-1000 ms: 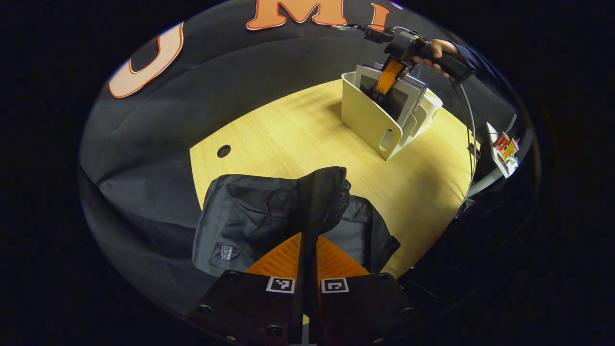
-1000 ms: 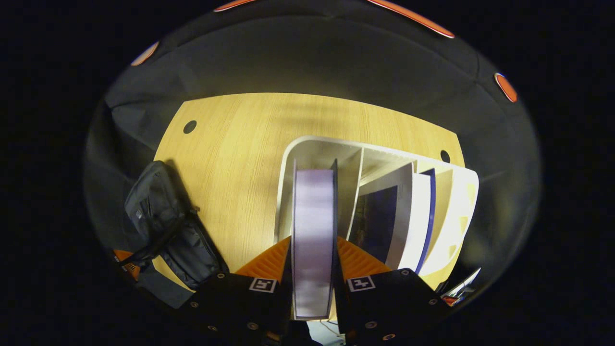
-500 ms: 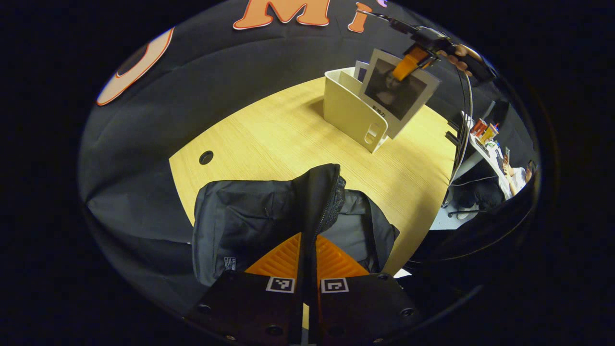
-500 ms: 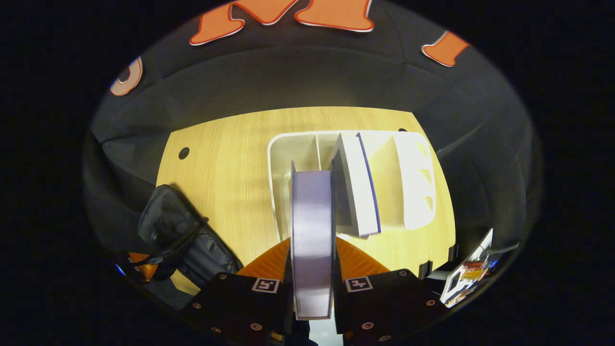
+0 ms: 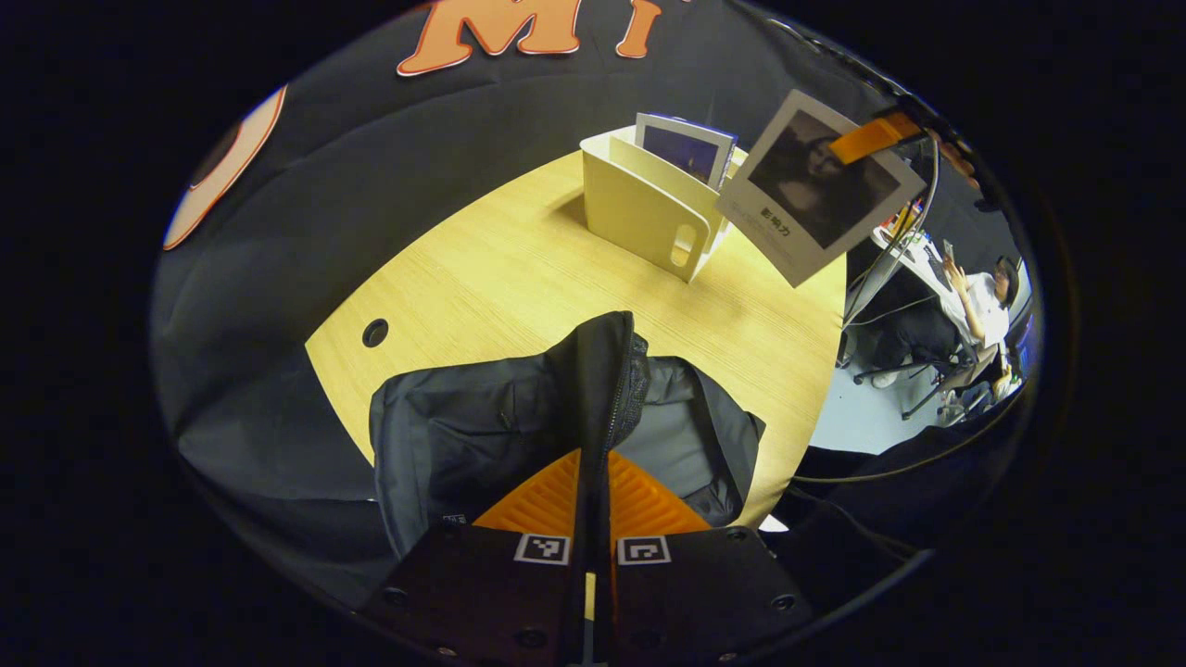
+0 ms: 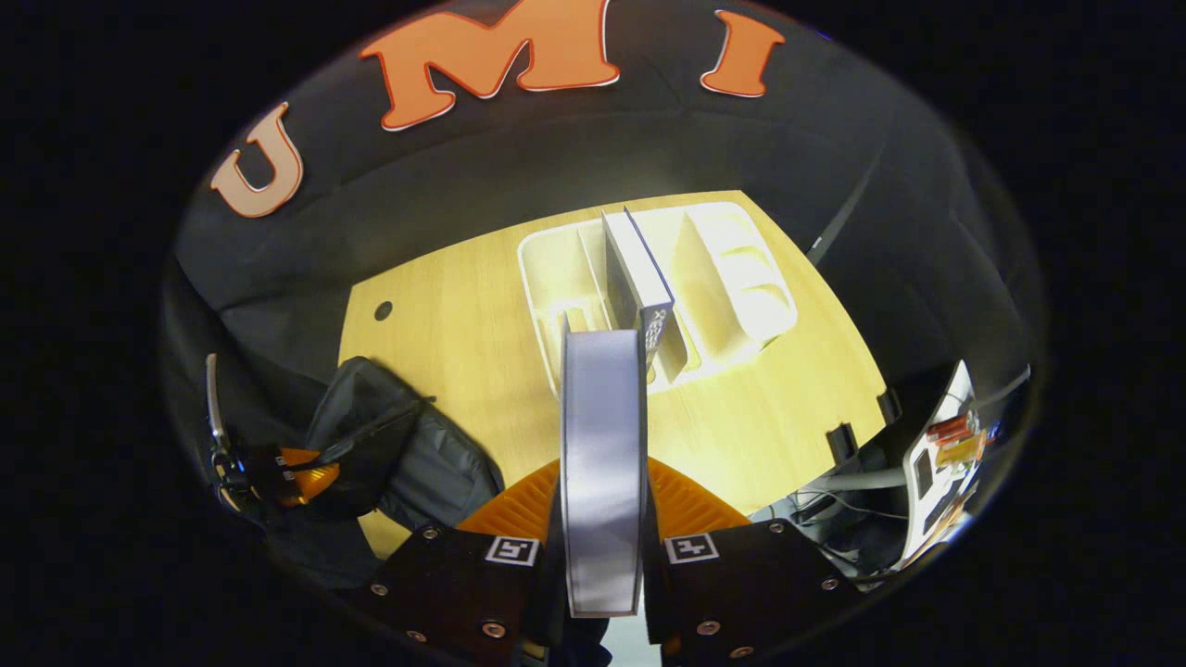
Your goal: Open the schoolbag, grab two books from the bookshelf and put them into the schoolbag.
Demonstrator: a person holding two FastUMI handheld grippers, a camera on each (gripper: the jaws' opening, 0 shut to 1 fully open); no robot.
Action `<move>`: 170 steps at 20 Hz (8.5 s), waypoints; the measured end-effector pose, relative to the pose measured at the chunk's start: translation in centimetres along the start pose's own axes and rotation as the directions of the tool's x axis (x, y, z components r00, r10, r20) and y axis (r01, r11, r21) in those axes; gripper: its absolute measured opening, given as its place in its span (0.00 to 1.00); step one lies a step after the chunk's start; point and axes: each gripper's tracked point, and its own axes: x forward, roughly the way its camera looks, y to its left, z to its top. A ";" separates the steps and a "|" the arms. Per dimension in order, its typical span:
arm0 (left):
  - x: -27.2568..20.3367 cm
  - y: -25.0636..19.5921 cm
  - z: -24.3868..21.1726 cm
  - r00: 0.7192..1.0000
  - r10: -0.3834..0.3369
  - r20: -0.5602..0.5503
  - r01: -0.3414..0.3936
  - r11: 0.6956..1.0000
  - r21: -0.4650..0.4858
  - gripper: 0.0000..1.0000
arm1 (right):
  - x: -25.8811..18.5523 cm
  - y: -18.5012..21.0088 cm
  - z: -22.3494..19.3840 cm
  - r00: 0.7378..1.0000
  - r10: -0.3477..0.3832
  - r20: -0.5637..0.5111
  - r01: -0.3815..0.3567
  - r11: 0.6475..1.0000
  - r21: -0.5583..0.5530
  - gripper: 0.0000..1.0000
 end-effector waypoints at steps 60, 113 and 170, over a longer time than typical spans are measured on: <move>1.3 -4.8 3.0 0.994 0.097 0.040 -0.087 0.974 -0.208 0.05 | 15.4 1.1 -1.3 0.971 0.218 -0.095 -0.232 0.956 -0.182 0.99; 2.7 -5.3 2.1 0.983 0.184 -0.011 -0.165 0.851 -0.498 0.05 | 20.3 -5.1 17.2 0.968 -0.034 -0.247 -0.064 0.923 -0.380 0.36; -0.1 -5.8 6.3 0.988 -0.079 0.136 0.081 0.997 -0.013 0.05 | 24.7 28.4 -8.2 0.618 0.760 0.202 -0.729 0.459 0.508 0.35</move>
